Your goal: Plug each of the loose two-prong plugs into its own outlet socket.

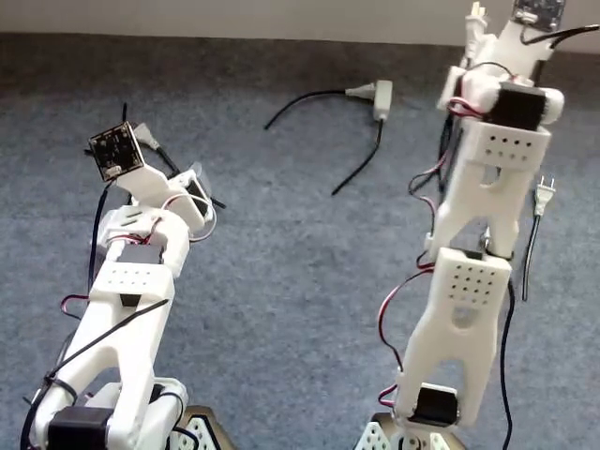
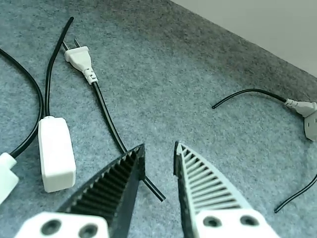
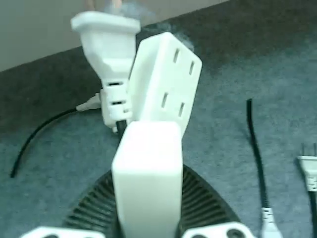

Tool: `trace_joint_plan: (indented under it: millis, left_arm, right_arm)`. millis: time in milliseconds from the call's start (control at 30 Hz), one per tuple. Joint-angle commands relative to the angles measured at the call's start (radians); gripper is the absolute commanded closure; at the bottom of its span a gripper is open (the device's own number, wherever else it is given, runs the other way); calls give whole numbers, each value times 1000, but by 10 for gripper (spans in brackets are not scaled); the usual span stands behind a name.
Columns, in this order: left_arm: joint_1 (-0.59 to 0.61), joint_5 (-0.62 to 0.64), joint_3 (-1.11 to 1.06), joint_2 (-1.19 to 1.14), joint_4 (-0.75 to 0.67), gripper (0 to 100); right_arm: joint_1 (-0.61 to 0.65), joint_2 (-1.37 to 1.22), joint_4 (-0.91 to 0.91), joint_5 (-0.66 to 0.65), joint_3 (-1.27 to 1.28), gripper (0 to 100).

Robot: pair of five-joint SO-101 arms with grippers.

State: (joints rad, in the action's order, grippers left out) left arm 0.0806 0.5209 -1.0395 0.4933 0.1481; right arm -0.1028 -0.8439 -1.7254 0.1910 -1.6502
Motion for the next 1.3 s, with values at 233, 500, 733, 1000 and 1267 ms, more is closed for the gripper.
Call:
trace_joint_plan:
  millis: [233,500,733,1000,1267]
  left_arm:
    - [-4,-3,7,24,-60,880]
    - [73,0,13,30,-60,880]
    - [134,3,28,24,-61,880]
    - [137,5,28,25,-61,880]
    - [136,5,28,24,-61,880]
  right_arm:
    - [311,82,-42,311,-108,968]
    - [487,82,-44,313,-30,968]
    - [616,91,-42,459,246,968]
    - [668,94,-41,531,440,968]
    - [803,305,-41,336,452,968]
